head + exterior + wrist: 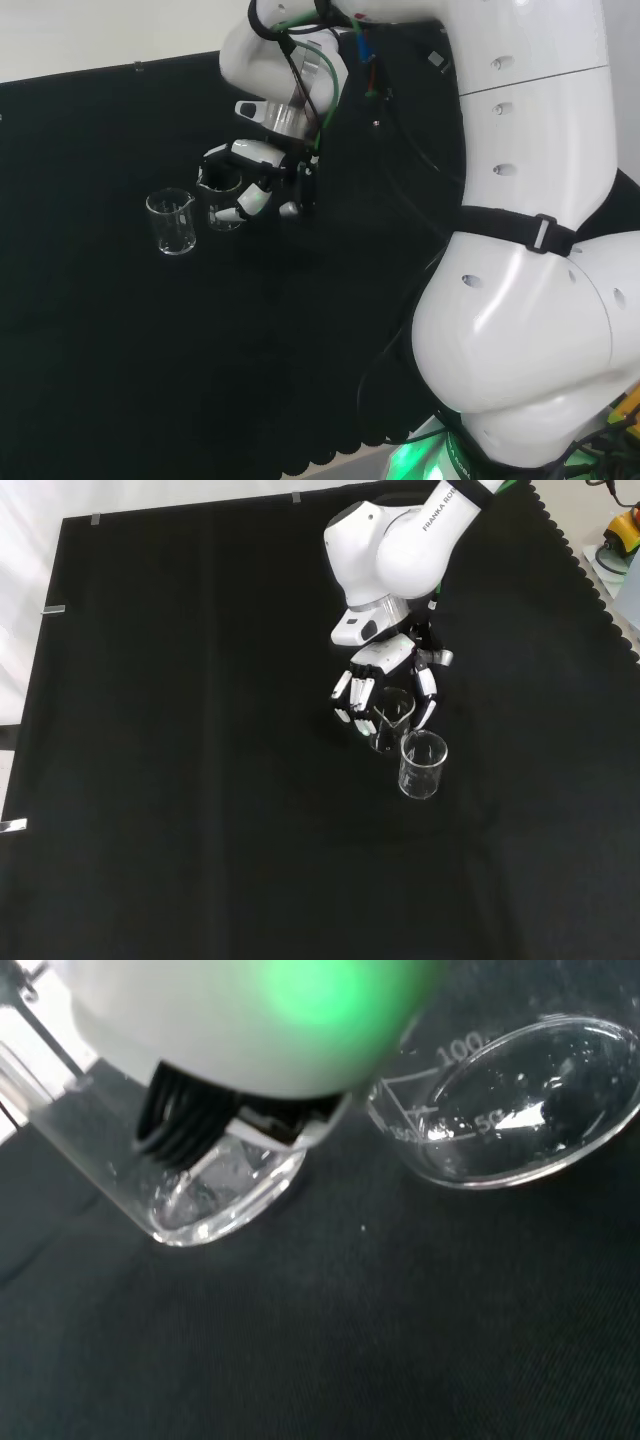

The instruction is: Place the beaker back on the table.

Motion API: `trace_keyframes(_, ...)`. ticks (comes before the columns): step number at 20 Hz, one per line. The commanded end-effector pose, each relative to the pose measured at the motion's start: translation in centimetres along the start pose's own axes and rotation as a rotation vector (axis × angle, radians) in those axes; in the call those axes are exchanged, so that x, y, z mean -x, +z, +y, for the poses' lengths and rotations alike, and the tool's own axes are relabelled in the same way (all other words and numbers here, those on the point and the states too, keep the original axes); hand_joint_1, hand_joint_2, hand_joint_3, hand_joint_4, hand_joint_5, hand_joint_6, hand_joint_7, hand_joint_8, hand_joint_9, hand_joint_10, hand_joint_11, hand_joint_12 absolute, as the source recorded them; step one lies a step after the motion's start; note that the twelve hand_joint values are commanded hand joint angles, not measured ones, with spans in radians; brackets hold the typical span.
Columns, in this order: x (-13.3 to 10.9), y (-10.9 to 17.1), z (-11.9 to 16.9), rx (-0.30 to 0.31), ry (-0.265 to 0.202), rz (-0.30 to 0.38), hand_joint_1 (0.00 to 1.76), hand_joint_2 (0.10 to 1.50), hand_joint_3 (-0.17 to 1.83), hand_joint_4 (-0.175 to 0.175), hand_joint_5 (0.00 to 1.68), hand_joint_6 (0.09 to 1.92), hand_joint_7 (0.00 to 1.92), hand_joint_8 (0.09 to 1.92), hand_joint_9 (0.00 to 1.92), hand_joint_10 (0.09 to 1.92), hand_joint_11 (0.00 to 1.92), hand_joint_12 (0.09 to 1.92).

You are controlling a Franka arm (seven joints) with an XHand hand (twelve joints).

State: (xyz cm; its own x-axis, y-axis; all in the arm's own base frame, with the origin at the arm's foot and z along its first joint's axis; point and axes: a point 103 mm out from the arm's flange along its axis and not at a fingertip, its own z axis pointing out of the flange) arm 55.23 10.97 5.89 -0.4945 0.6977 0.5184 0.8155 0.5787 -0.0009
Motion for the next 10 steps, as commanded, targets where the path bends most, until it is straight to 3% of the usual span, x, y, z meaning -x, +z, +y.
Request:
trace_keyframes(1,0.11,-0.35,0.22,-0.053,0.016,-0.052,1.2,0.37,1.11,-0.043,0.53,0.9,0.82,0.66,0.8,0.6,0.24,1.34)
trace_keyframes(6,-0.09,-0.34,0.54,-0.078,0.033,-0.059,1.17,0.33,1.12,-0.084,0.37,0.72,0.67,0.76,0.68,0.69,0.17,1.36)
trace_keyframes(10,0.03,-0.49,0.48,-0.082,0.039,-0.045,1.1,0.32,1.11,-0.093,0.33,0.61,0.53,0.82,0.47,0.78,0.08,1.39)
